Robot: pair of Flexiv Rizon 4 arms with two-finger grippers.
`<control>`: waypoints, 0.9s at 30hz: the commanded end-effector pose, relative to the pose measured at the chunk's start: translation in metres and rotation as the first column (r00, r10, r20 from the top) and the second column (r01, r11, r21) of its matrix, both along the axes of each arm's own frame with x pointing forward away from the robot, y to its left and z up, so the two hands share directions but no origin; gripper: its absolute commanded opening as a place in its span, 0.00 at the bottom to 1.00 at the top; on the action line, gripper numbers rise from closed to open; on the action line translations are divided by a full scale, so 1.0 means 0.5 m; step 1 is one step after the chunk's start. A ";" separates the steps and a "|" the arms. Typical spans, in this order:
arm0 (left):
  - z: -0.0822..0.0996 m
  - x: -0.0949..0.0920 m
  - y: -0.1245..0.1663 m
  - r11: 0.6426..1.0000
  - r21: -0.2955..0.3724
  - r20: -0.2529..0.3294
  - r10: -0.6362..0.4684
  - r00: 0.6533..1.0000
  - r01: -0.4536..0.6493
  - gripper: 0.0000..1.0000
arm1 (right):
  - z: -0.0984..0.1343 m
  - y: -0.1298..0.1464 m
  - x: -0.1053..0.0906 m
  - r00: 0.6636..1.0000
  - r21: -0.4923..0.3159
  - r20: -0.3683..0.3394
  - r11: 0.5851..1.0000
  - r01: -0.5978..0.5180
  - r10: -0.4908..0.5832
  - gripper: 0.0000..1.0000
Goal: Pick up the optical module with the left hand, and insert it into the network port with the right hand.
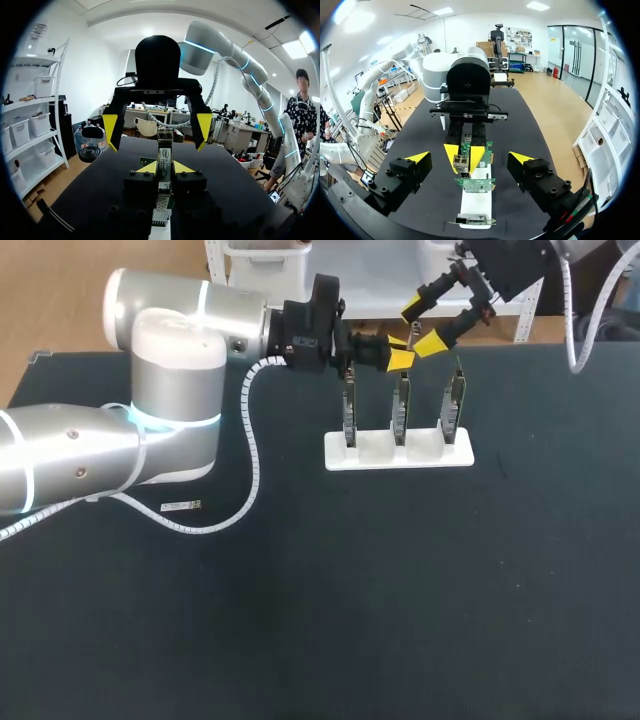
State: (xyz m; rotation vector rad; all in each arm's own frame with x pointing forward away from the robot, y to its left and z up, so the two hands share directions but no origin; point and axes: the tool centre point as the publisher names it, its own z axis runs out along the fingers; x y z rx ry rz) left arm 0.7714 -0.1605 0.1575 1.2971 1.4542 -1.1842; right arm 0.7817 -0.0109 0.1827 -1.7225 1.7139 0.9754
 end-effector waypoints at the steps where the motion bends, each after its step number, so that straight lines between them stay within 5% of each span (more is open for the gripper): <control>1: 0.000 0.004 -0.001 1.000 0.001 -0.001 -0.004 1.000 0.004 0.00 | 0.001 0.000 -0.010 1.000 0.004 0.009 1.000 0.008 -0.008 1.00; 27: 0.000 0.004 -0.001 1.000 0.001 -0.001 -0.004 1.000 0.004 0.00 | 0.012 0.001 -0.013 1.000 -0.011 0.024 1.000 0.007 -0.006 1.00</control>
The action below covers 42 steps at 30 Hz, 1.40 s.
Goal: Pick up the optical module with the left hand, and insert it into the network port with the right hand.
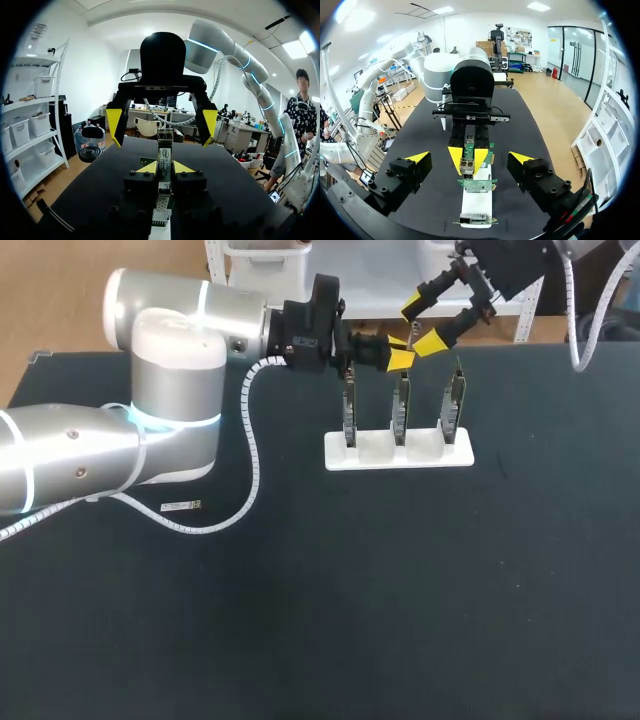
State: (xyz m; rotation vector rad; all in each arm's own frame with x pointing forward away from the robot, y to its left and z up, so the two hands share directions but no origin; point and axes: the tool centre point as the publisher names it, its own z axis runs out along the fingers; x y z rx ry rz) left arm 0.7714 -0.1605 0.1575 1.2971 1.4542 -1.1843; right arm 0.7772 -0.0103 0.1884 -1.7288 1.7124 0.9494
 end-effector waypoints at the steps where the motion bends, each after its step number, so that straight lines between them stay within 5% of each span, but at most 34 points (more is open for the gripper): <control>1: 0.000 0.004 -0.001 1.000 0.001 -0.001 -0.004 1.000 0.004 0.00 | 0.001 -0.001 -0.004 1.000 -0.001 0.007 1.000 0.004 -0.004 1.00; 7: 0.000 0.004 -0.001 1.000 0.001 -0.001 -0.004 1.000 0.004 0.00 | 0.000 0.001 -0.001 1.000 -0.007 0.009 1.000 -0.003 0.003 1.00; 8: 0.000 0.004 -0.001 1.000 0.001 -0.001 -0.004 1.000 0.004 0.00 | 0.000 0.001 0.000 1.000 -0.006 0.012 1.000 -0.001 0.001 0.36; 9: 0.000 0.004 -0.001 1.000 0.001 -0.001 -0.004 1.000 0.004 0.00 | 0.000 0.000 0.001 1.000 -0.006 0.013 1.000 0.000 0.000 0.00; 27: 0.000 0.004 -0.001 1.000 0.001 -0.001 -0.004 1.000 0.004 0.00 | 0.000 -0.001 0.004 1.000 -0.008 0.013 1.000 0.006 -0.006 0.00; 29: 0.000 0.004 -0.001 1.000 0.001 -0.001 -0.004 1.000 0.004 0.42 | -0.001 -0.001 0.002 1.000 -0.008 0.012 1.000 0.007 -0.007 0.00; 30: 0.000 0.004 -0.001 1.000 0.001 -0.001 -0.004 1.000 0.004 0.99 | -0.001 -0.001 0.002 1.000 -0.008 0.012 1.000 0.007 -0.006 0.00; 42: 0.000 0.004 -0.001 1.000 0.001 -0.001 -0.004 1.000 0.004 1.00 | -0.002 -0.001 -0.001 1.000 -0.005 0.012 1.000 0.008 -0.008 0.00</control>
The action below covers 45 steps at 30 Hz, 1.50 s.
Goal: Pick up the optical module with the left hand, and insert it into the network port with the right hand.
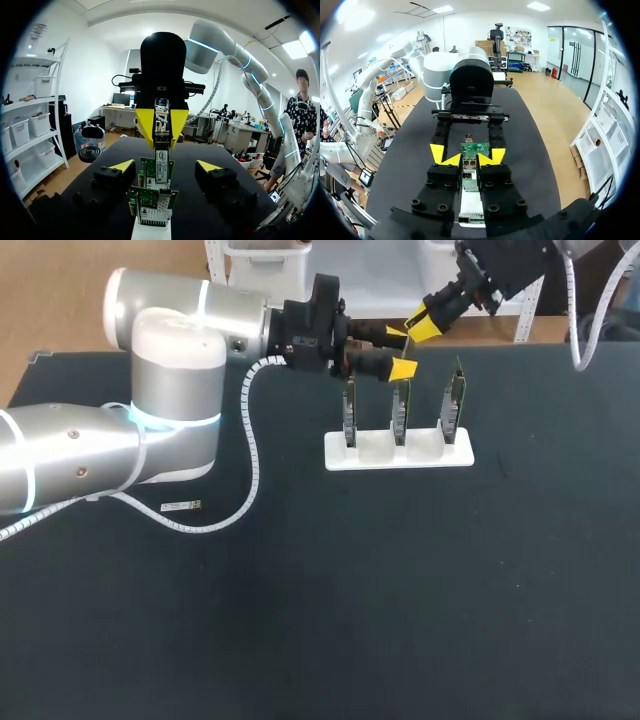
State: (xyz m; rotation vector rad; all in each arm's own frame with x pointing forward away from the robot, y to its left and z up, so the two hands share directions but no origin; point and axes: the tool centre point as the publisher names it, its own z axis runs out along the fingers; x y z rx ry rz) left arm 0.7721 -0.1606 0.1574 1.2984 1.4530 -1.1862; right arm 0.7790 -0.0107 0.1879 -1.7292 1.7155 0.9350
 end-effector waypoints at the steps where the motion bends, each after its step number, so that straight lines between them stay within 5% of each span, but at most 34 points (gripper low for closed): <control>1: 0.000 0.003 -0.001 1.000 0.002 0.000 -0.002 1.000 0.002 1.00 | 0.000 0.000 -0.005 1.000 0.001 0.005 1.000 0.003 -0.003 0.00; 11: 0.029 -0.008 0.006 0.999 0.006 0.055 -0.039 0.998 0.039 1.00 | 0.001 0.000 -0.004 1.000 0.004 0.009 1.000 0.004 -0.004 0.00; 26: 0.043 -0.025 0.094 0.997 0.065 0.071 0.028 0.997 -0.032 1.00 | -0.003 -0.002 0.001 1.000 0.007 0.007 1.000 0.005 -0.005 0.00; 45: 0.047 -0.039 0.094 0.983 0.179 0.121 0.002 0.993 -0.024 1.00 | -0.009 -0.001 -0.001 1.000 0.015 0.003 1.000 0.009 -0.009 0.00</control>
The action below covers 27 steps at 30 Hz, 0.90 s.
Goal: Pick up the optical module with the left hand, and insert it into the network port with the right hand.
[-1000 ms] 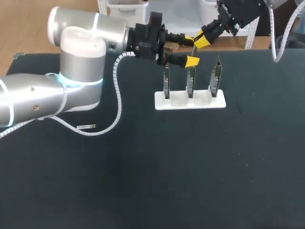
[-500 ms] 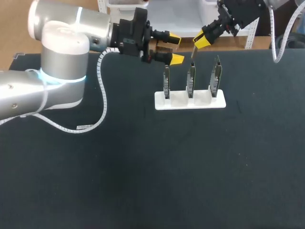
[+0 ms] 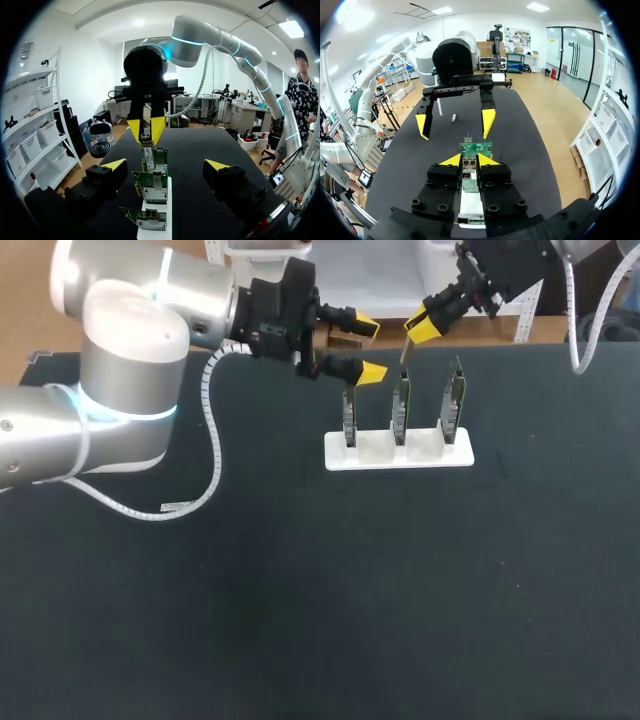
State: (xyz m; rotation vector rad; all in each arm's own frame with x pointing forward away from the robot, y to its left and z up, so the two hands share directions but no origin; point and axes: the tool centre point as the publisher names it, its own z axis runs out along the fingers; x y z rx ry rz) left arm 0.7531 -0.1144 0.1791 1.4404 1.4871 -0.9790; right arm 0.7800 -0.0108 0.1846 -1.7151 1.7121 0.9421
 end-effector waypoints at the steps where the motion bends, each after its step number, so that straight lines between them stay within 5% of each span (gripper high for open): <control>1: 0.003 0.000 0.003 1.000 0.029 -0.002 0.003 1.000 -0.003 1.00 | -0.002 0.000 -0.004 1.000 0.004 0.005 1.000 0.003 -0.003 0.00; 11: -0.005 -0.001 0.001 0.992 0.128 -0.003 -0.002 1.000 0.003 1.00 | -0.004 -0.003 -0.005 1.000 0.005 0.004 1.000 0.006 -0.006 0.00; 27: -0.009 0.005 0.003 0.984 0.177 -0.008 0.012 1.000 -0.010 1.00 | -0.002 -0.004 -0.003 1.000 0.001 0.006 1.000 0.007 -0.007 0.00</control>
